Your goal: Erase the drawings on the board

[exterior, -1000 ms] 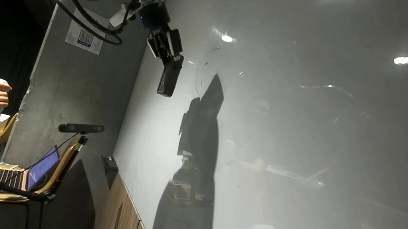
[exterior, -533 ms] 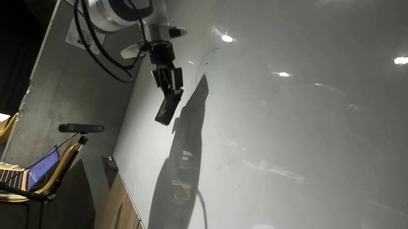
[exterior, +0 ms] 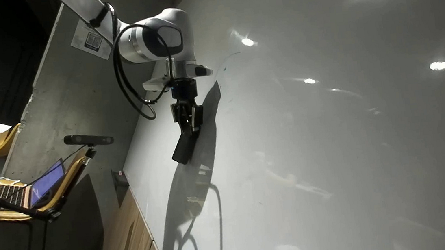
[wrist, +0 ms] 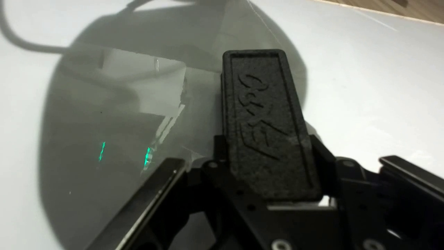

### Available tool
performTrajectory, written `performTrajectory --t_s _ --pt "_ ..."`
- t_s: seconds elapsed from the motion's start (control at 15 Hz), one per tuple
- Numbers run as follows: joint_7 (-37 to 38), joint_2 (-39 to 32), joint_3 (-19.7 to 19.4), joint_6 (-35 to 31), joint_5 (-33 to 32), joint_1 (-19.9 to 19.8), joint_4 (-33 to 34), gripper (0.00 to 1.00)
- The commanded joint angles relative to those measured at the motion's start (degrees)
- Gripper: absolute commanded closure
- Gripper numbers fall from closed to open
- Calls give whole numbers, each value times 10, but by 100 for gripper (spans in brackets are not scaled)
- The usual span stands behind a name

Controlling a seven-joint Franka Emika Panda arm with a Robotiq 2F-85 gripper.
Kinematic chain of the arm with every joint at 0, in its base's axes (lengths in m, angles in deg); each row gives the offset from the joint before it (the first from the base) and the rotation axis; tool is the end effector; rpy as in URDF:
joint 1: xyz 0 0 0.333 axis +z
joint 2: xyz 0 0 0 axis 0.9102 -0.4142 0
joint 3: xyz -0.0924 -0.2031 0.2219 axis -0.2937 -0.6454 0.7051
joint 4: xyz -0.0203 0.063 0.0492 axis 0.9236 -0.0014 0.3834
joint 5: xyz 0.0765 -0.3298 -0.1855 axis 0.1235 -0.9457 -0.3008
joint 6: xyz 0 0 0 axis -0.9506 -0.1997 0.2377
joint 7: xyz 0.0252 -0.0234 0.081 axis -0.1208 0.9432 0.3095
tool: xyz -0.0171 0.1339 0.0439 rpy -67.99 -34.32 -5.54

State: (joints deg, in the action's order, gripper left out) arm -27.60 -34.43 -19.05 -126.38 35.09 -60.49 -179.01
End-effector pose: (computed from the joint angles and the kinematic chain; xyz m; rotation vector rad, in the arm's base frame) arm 0.5218 0.1828 0.5884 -3.0104 -0.2312 -0.7399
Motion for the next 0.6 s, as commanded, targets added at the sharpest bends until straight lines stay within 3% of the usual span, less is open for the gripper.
performTrajectory --t_s 0.0,0.53 --pt "4 19 -7 34 -22 9 25 68" --pt "-16 57 -33 46 -35 -8 57 68"
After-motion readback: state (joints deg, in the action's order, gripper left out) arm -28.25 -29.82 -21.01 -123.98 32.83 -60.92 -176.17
